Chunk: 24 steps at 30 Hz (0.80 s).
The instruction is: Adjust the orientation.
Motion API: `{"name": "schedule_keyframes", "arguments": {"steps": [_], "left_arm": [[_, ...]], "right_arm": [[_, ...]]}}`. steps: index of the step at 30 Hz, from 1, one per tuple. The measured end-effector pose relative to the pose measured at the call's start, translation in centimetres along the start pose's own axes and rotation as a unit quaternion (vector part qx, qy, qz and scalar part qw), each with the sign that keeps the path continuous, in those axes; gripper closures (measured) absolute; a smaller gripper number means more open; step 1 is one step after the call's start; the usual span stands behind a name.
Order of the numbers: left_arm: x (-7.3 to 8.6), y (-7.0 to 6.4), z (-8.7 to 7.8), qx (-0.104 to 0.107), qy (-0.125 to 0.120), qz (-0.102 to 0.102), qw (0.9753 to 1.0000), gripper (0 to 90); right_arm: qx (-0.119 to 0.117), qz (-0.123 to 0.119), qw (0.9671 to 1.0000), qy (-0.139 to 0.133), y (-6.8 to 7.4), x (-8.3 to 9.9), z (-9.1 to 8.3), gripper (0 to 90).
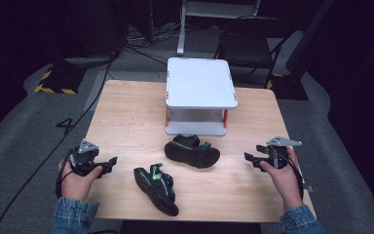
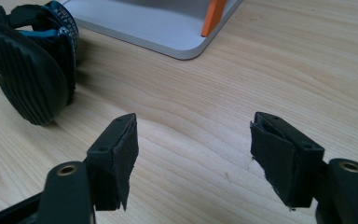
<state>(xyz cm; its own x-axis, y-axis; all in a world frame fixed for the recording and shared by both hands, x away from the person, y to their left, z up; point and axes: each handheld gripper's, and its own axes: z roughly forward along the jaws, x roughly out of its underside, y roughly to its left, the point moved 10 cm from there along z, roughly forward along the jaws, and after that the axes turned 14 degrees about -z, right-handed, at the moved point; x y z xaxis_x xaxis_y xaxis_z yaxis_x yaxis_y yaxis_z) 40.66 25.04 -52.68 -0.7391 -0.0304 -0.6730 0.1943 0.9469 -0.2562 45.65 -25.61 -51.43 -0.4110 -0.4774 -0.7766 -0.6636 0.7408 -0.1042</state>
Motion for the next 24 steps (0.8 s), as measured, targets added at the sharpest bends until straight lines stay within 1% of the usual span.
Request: {"name": "schedule_keyframes", "arguments": {"steps": [2,4,5,7,8,9,11,13,16,17,20,24], "left_arm": [[0.0,-0.1,0.0,0.003,0.004,-0.001,1.0,22.9],[0.0,-0.3,-0.1,0.006,0.003,-0.004,1.0,23.2],[-0.1,-0.4,-0.2,0.006,0.002,-0.002,1.0,23.4],[-0.3,-0.7,-0.4,0.007,-0.002,-0.003,1.0,23.4],[-0.4,-0.8,-0.5,0.007,-0.004,0.001,1.0,23.4],[-0.5,-1.0,-0.5,0.009,-0.005,0.002,0.9999,23.4],[-0.6,-1.3,-0.7,0.011,-0.008,0.005,0.9999,23.4],[-0.7,-1.6,-0.8,0.017,-0.009,0.008,0.9998,23.7],[-0.6,-1.9,-0.9,0.019,-0.009,0.006,0.9998,24.1],[-0.7,-1.9,-0.9,0.019,-0.009,0.008,0.9997,24.1],[-0.6,-1.8,-1.1,0.02,-0.01,0.006,0.9997,24.2],[-0.4,-1.8,-1.3,0.02,-0.008,0.005,0.9998,24.3]], "right_arm": [[-0.002,0.0,1.0,-0.001,0.1,-0.1,0.0,32.9],[-0.006,-0.001,1.0,-0.001,0.4,-0.4,-0.1,32.9],[-0.011,-0.009,0.9999,-0.005,0.9,-0.9,-0.3,32.8],[-0.011,-0.013,0.9998,-0.006,1.1,-1.1,-0.3,32.8],[-0.013,-0.018,0.9997,-0.008,1.4,-1.4,-0.4,32.7],[-0.017,-0.022,0.9996,-0.01,1.9,-1.8,-0.5,32.6],[-0.018,-0.024,0.9995,-0.012,2.0,-2.0,-0.5,32.7],[-0.026,-0.033,0.999,-0.015,2.7,-2.4,-0.3,33.4],[-0.04,-0.037,0.9984,-0.015,3.6,-2.9,0.1,33.6],[-0.044,-0.037,0.9982,-0.016,3.9,-3.0,0.2,33.5],[-0.06,-0.041,0.9972,-0.02,4.9,-3.6,0.7,33.3],[-0.076,-0.06,0.9951,-0.02,6.5,-4.3,1.6,32.6]]}}
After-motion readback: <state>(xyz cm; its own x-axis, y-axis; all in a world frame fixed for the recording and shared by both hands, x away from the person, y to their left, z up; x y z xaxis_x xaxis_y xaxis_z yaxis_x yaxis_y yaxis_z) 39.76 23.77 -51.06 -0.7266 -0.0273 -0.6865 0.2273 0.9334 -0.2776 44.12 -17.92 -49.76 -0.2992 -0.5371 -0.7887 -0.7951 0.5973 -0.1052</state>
